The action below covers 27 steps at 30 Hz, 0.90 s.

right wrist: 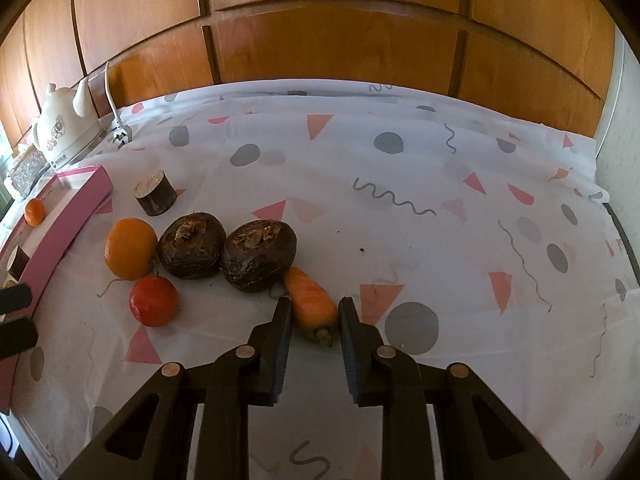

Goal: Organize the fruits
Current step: 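Grasp the orange carrot with the right tool, then grasp the orange beside the tomato with the left tool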

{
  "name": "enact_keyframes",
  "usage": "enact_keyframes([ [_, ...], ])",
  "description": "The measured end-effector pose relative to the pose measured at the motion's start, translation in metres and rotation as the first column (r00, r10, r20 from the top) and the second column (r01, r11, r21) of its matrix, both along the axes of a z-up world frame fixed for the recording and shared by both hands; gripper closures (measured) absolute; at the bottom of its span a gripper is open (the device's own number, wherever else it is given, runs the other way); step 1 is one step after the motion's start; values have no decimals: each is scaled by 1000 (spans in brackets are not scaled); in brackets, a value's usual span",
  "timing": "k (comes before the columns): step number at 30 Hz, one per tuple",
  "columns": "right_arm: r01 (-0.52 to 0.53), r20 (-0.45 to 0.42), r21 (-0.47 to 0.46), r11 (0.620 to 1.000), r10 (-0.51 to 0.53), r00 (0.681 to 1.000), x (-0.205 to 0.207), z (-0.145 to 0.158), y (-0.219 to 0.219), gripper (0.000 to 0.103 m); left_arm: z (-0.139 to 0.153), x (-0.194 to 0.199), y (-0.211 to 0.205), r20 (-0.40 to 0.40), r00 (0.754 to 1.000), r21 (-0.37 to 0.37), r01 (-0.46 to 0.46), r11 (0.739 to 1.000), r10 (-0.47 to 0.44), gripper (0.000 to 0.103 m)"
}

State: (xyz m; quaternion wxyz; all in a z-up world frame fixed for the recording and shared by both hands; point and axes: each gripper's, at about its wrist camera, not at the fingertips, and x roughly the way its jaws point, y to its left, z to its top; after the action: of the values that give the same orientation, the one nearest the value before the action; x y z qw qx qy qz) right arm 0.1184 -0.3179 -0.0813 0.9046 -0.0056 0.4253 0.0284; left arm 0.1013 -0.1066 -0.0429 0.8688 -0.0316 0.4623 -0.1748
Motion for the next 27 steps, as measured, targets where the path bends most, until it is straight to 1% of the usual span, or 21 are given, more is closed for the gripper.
enact_keyframes([
  [4,-1,3,4,1000,1,1000,-2,0,-2,79,1,16,-10,3,1000,-9,2,1000,-2,41],
  [8,-1,7,11,1000,1,1000,-2,0,-3,79,0,34,-18,-13,1000,-31,-4,999,4,41],
  [19,2,15,-7,1000,-2,1000,-4,0,0,79,-12,65,-43,-42,999,-9,-2,1000,2,41],
  [22,3,16,-6,1000,-3,1000,-4,0,0,79,-20,75,-46,-66,998,-2,-13,1000,13,41],
  [23,3,16,-6,1000,-3,1000,-4,0,0,79,-24,78,-46,-79,997,-4,-17,1000,16,42],
  [24,3,16,-6,1000,-3,1000,-4,0,0,79,-27,80,-46,-90,996,-6,-18,1000,18,50],
  [25,3,16,-5,1000,-3,1000,-4,0,0,79,-30,82,-45,-99,995,-13,-15,1000,14,56],
  [26,3,16,-5,1000,-3,1000,-4,0,0,79,-31,83,-44,-107,994,-41,-6,999,1,60],
  [27,4,16,-5,1000,-4,1000,-4,0,0,79,-31,82,-44,-105,994,-54,1,999,-6,65],
])
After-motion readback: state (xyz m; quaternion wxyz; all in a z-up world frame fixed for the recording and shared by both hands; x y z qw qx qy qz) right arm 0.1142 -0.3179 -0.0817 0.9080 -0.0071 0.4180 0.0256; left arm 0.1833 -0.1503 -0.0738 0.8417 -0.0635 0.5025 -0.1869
